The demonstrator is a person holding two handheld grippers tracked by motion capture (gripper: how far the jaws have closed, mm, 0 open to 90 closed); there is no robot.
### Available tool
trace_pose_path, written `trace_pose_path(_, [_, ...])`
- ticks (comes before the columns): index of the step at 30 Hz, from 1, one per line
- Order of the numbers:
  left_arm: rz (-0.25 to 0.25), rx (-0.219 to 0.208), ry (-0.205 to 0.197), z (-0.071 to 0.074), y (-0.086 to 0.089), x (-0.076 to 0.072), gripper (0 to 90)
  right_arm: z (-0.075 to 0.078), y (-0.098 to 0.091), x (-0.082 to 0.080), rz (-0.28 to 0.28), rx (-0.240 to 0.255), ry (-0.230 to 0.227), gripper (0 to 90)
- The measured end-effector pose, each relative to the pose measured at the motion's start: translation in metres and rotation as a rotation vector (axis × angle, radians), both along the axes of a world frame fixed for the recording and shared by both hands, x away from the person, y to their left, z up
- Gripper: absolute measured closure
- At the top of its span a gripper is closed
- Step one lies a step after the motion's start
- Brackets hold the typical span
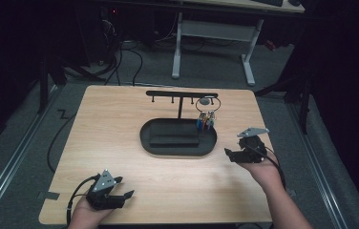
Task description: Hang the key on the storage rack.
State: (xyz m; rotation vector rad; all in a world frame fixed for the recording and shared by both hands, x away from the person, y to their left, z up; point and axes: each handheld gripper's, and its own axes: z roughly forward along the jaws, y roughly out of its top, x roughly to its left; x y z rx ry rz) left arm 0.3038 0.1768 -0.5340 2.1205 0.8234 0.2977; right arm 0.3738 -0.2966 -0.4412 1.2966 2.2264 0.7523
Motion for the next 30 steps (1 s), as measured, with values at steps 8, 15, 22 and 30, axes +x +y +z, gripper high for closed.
trace_pose_path(8, [-0.013,-0.01,-0.01,0.001,-0.003,-0.002,31.3,-0.037,-0.003,-0.041,-0.005,0.135,-0.073,27.2])
trace_pose_path(15, [-0.029,-0.033,-0.017,0.004,-0.005,-0.003,31.3,-0.073,-0.006,-0.093,-0.093,0.275,-0.25,32.5])
trace_pose_path(22, [-0.035,-0.032,-0.021,0.005,-0.011,-0.005,31.3,-0.074,-0.01,-0.101,-0.049,0.268,-0.21,28.0])
trace_pose_path(30, [-0.04,-0.012,-0.03,0.004,-0.01,-0.006,31.3,-0.075,-0.006,-0.099,-0.041,0.252,-0.215,28.1])
